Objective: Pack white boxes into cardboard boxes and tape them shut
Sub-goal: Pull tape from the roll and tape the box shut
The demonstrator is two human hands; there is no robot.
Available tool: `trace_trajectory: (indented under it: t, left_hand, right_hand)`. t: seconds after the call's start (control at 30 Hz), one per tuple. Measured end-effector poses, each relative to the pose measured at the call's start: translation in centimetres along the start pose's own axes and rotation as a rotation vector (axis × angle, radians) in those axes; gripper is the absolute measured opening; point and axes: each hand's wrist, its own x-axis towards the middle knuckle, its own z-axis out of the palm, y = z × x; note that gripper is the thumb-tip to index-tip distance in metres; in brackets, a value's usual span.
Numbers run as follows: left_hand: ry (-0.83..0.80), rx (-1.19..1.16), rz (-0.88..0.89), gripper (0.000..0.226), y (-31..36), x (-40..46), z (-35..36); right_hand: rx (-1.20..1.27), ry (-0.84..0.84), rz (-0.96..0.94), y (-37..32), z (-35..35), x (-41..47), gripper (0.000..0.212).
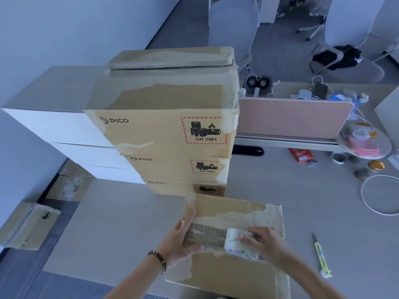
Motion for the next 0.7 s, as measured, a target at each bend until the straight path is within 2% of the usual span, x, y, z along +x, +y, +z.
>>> trace_trajectory:
  t: [0.13, 0.3, 0.37, 0.4, 0.47, 0.57, 0.63, 0.67, 0.7]
  left_hand:
    - [0.043, 0.149, 0.030, 0.101, 0.3, -0.3, 0.1]
    - [0.090, 0.260, 0.049, 0.102, -0.4, -0.1, 0.2]
    - [0.108, 0.318, 0.054, 0.105, -0.4, -0.1, 0.1]
    - [0.118, 0.336, 0.052, 0.106, -0.3, -0.1, 0.1]
    - [0.139, 0.362, 0.054, 0.105, -0.6, 0.1, 0.3]
    - [0.166, 0.409, 0.060, 0.103, -0.7, 0.1, 0.4]
    - [0.171, 0.447, 0.066, 0.104, -0.6, 0.1, 0.4]
    - [0.172, 0.464, 0.069, 0.104, -0.5, 0.1, 0.4]
    - [0.170, 0.476, 0.070, 0.104, -0.5, 0.1, 0.4]
  right_hand:
    - [-0.061, 0.029, 0.078, -0.9, 0.5, -0.1, 0.065]
    - [-0.413, 0.183, 0.198, -2.0, -0.5, -1.1, 0.073]
    - [-0.458, 0.274, 0.146, -1.7, -0.3, -1.5, 0.076]
    - [-0.408, 0.276, 0.112, -1.5, -0.2, -1.8, 0.078]
    - [-0.153, 0.188, 0.026, -0.2, -0.3, -2.3, 0.075]
    - [0.113, 0.065, 0.004, 0.9, -0.8, -3.2, 0.024]
    - [0.093, 0.076, 0.042, 1.0, -0.9, -3.3, 0.011]
    - [0.036, 0.097, 0.050, 0.9, -0.9, -3.2, 0.013]
    - [-0.039, 0.132, 0.030, 0.6, -1.0, -3.0, 0.032]
